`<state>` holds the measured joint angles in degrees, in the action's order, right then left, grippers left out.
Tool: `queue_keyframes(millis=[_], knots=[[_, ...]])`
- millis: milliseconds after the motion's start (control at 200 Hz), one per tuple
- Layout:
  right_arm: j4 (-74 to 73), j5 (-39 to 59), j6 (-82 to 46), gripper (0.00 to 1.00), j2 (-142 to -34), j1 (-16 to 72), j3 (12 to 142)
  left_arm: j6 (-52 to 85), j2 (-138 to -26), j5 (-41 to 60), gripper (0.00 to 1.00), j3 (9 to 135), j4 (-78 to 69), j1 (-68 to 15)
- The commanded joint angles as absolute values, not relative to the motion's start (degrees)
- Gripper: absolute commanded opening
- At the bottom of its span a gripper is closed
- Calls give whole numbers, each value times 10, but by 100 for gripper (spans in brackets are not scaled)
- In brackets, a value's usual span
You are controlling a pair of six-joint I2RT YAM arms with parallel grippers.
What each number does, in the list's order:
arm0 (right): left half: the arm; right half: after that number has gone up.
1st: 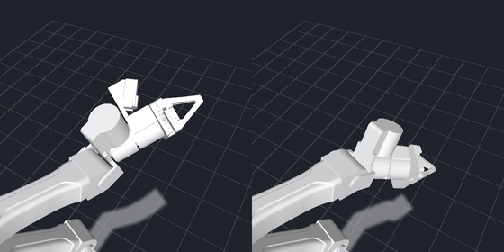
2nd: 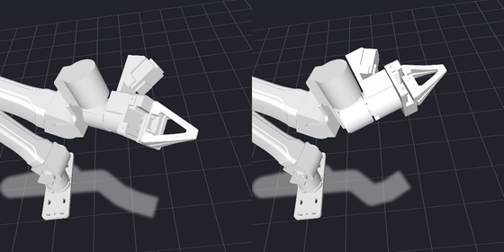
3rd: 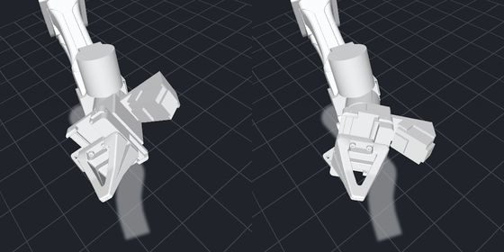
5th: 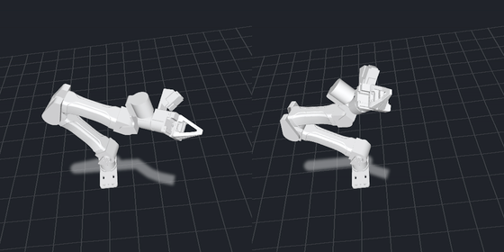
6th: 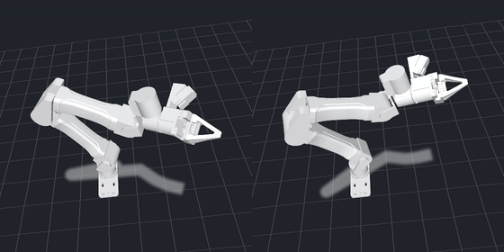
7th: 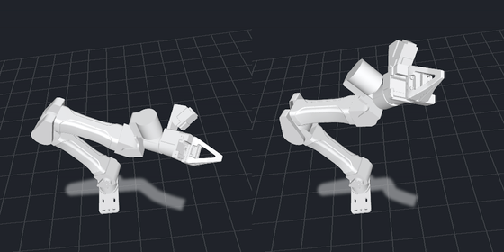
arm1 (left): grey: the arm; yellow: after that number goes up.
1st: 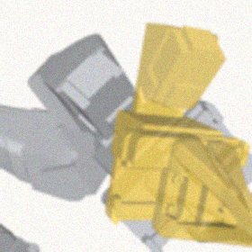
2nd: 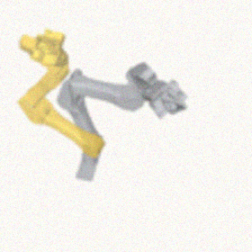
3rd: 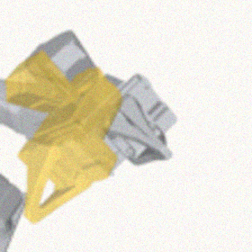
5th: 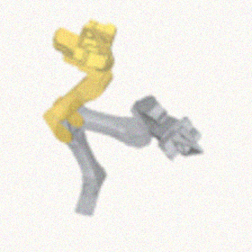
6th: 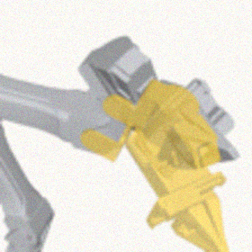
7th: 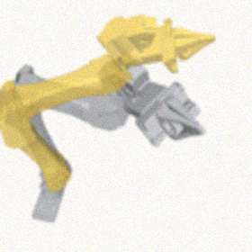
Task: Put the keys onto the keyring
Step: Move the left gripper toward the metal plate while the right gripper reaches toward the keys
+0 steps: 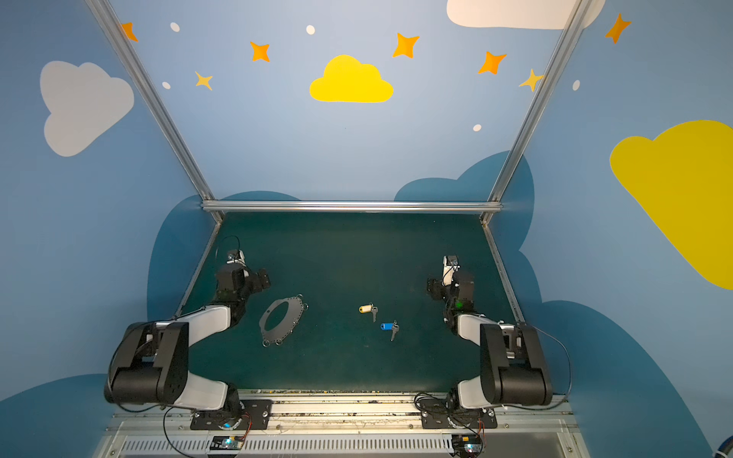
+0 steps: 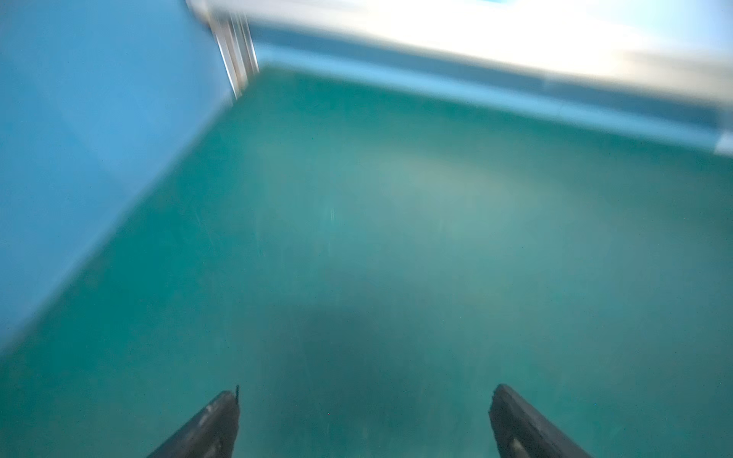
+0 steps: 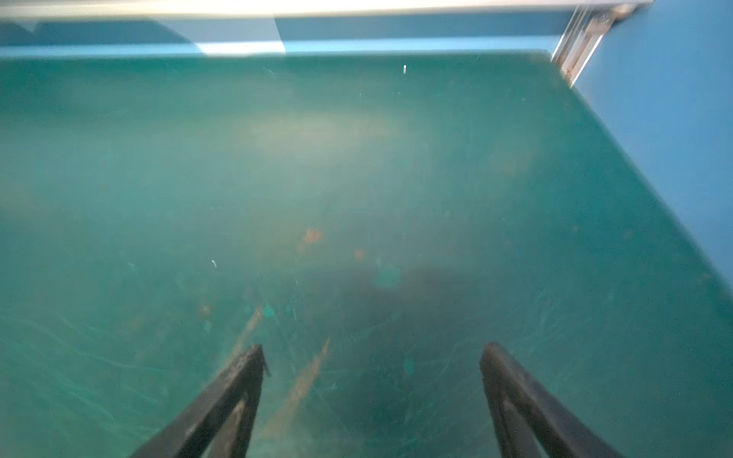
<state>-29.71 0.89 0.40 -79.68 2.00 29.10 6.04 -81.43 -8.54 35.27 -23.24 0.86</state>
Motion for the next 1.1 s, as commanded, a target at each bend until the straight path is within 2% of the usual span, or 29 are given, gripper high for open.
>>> queue_keyframes(millis=[0, 50, 95, 130, 165, 170, 190, 250, 340, 385, 481, 591, 646, 711, 771, 871, 1096], knots=[[-160, 5, -81, 87, -717, 20, 359, 171, -768, -141, 99, 405, -113, 12], [-85, 10, -173, 87, -692, 14, 382, 249, -757, -155, 100, 444, -33, 13], [9, 15, -271, 90, -673, 6, 421, 276, -754, -118, 99, 480, 26, 13], [6, 76, -289, 89, -666, -3, 420, 284, -756, -74, 99, 506, 65, 12], [-27, 134, -290, 74, -665, -8, 405, 278, -759, -36, 99, 529, 101, 10], [-39, 148, -291, 69, -665, -8, 400, 280, -759, -33, 99, 532, 108, 10], [-59, 176, -292, 63, -664, -8, 393, 291, -761, -22, 98, 541, 131, 6], [-72, 224, -306, 59, -659, -3, 388, 319, -759, 17, 94, 546, 161, -3], [29, 223, -312, 67, -655, 14, 423, 335, -742, 92, 88, 519, 159, -26], [100, 224, -291, 66, -658, 24, 448, 338, -731, 117, 84, 505, 159, -40], [181, 225, -280, 50, -665, 50, 464, 353, -714, 177, 76, 469, 150, -79], [221, 217, -281, 40, -675, 89, 450, 375, -712, 206, 58, 437, 133, -135], [227, 204, -291, 37, -681, 112, 437, 390, -714, 209, 54, 424, 114, -169], [230, 197, -300, 36, -691, 140, 428, 402, -720, 199, 54, 413, 93, -208], [237, 183, -305, 39, -702, 165, 425, 404, -726, 179, 54, 410, 82, -241], [248, 150, -320, 51, -720, 209, 421, 404, -748, 163, 54, 421, 77, -281], [245, 93, -342, 47, -771, 279, 428, 400, -814, 171, 54, 458, 77, -321]])
